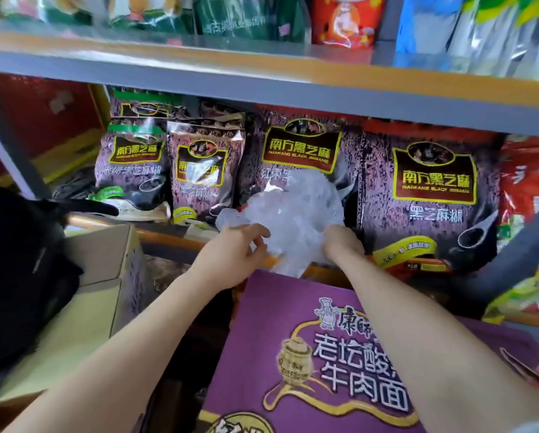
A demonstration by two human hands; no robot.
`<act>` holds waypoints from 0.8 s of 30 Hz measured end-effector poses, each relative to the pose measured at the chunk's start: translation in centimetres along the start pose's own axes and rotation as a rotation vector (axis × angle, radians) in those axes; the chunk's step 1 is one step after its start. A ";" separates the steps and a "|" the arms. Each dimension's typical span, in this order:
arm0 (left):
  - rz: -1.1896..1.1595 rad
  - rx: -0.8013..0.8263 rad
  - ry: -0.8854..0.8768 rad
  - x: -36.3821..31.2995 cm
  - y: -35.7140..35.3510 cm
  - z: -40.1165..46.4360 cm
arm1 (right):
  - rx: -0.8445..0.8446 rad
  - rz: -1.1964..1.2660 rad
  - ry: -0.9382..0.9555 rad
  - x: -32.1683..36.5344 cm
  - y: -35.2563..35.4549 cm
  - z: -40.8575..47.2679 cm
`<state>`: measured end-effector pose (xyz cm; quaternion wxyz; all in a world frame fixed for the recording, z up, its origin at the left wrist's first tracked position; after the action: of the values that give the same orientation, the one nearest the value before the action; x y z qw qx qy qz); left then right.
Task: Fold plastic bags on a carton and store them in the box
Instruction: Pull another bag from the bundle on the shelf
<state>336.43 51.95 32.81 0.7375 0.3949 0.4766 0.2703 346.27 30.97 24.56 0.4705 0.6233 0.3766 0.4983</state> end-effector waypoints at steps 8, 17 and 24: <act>-0.234 -0.104 -0.191 -3.9 1.4 0.7 | -0.436 0.559 0.218 -0.5 14.3 -8.6; 0.168 -0.437 -0.792 -16.7 1.1 -3.4 | -0.054 1.035 0.266 -5.0 14.7 -18.0; -0.111 -0.300 -0.602 -20.2 -0.4 -7.7 | -0.154 1.326 0.014 -12.1 12.4 -20.7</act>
<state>321.37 38.59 40.54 0.9085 0.3177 0.2130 0.1681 323.39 20.63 34.58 0.1051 0.6843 -0.1201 0.7115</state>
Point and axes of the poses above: each hand's wrist, its own z-axis towards the middle knuckle, its own y-axis out of the back of the hand, x = y × z, the point moved 9 cm from there along z, towards the middle knuckle, and after that the axes turned 3 degrees about x, right-handed, at the moved point
